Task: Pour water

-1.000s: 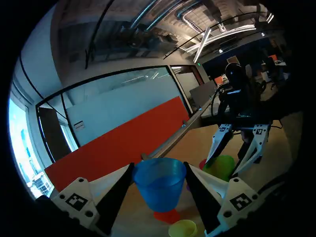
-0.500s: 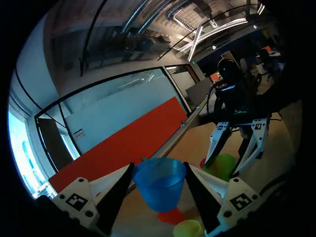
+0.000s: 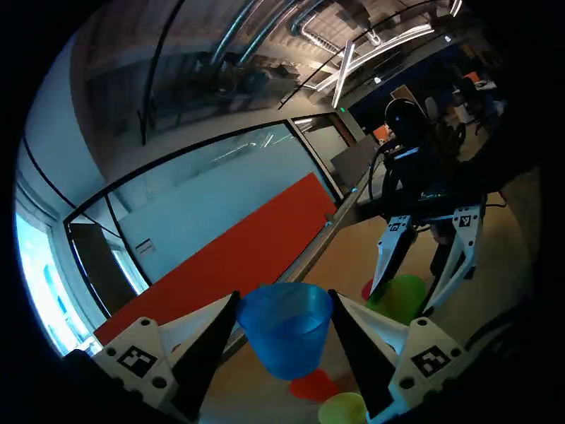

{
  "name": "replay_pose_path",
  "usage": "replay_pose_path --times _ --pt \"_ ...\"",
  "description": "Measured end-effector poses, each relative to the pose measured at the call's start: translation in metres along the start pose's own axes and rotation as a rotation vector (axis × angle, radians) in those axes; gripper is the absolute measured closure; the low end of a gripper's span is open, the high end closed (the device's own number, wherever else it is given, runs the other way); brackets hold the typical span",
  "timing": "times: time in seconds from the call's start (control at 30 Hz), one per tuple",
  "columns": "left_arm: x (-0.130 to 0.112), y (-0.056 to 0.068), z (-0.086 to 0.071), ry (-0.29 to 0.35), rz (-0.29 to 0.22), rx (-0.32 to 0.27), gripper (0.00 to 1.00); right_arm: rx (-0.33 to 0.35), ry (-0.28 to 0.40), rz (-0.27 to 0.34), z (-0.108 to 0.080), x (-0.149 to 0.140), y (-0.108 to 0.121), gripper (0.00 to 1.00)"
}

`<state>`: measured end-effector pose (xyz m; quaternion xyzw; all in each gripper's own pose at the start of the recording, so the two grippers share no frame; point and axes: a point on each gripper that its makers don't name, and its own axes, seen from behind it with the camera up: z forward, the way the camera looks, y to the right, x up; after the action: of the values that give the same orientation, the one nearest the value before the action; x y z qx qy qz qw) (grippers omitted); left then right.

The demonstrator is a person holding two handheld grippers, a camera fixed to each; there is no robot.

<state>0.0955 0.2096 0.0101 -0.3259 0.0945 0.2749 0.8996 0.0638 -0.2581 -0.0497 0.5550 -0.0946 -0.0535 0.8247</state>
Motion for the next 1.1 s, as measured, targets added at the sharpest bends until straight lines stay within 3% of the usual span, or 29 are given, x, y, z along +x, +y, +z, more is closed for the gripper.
replay_pose_path --times 1.1 --pt "0.0086 0.0024 -0.0031 0.009 0.062 0.0 0.1 0.006 0.011 -0.072 -0.0006 0.0003 -0.0051 0.06"
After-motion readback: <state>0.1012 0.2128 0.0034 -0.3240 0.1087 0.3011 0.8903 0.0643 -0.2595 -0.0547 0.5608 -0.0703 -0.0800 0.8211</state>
